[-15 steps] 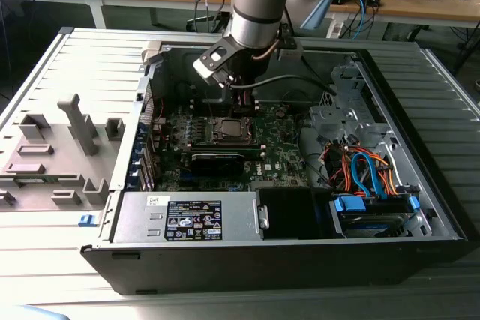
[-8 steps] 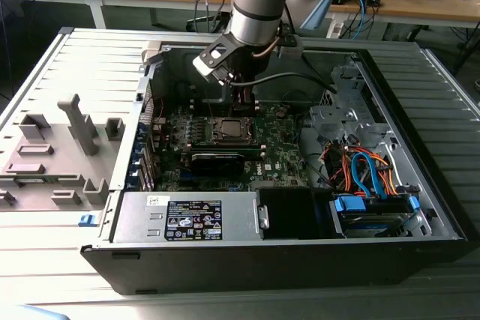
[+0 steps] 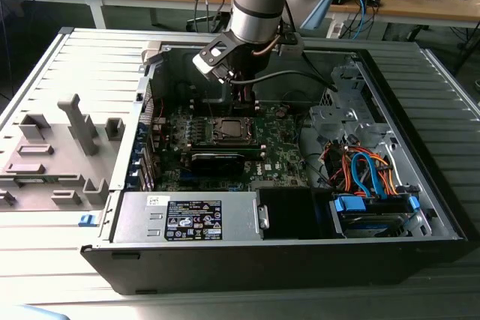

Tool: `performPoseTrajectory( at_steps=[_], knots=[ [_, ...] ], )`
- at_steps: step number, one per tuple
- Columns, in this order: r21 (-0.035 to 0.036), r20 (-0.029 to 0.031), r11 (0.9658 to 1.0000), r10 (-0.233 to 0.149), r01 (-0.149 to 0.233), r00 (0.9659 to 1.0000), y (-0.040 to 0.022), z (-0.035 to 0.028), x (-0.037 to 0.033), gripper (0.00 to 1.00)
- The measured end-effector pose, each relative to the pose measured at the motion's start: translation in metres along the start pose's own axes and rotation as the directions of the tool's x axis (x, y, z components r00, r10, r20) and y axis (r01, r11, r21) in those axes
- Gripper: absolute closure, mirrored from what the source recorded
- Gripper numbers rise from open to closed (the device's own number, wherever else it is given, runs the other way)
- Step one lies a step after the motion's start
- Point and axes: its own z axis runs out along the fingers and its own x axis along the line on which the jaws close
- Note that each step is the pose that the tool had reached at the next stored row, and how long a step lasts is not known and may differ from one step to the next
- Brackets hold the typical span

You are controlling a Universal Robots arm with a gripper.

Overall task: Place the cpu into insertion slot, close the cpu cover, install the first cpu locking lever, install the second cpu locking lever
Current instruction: 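Close the cpu cover, then install the first cpu locking lever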

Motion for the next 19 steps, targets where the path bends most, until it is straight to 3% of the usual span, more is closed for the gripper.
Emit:
performPoseTrajectory(
  at_steps=[7, 9, 11, 14, 16, 19],
  knots=[
    [0.0001, -0.0018, 1.0, -0.002, 0.002, 1.0, -0.0001, -0.0002, -0.0001, 0.89],
    [-0.0008, -0.0113, 1.0, -0.009, 0.009, 0.9999, 0.0, -0.0001, 0.0, 0.89],
    [-0.0013, -0.0151, 0.9999, -0.016, 0.016, 0.9998, -0.0001, -0.0001, 0.0, 0.89],
    [-0.0006, -0.0117, 0.9984, -0.056, 0.056, 0.9983, 0.0, -0.0001, 0.0, 0.89],
    [0.0003, -0.0082, 0.9956, -0.094, 0.094, 0.9955, 0.0, -0.0001, 0.0, 0.89],
    [0.0008, -0.0058, 0.9927, -0.121, 0.121, 0.9927, 0.0, -0.0001, 0.0, 0.89]
  ],
)
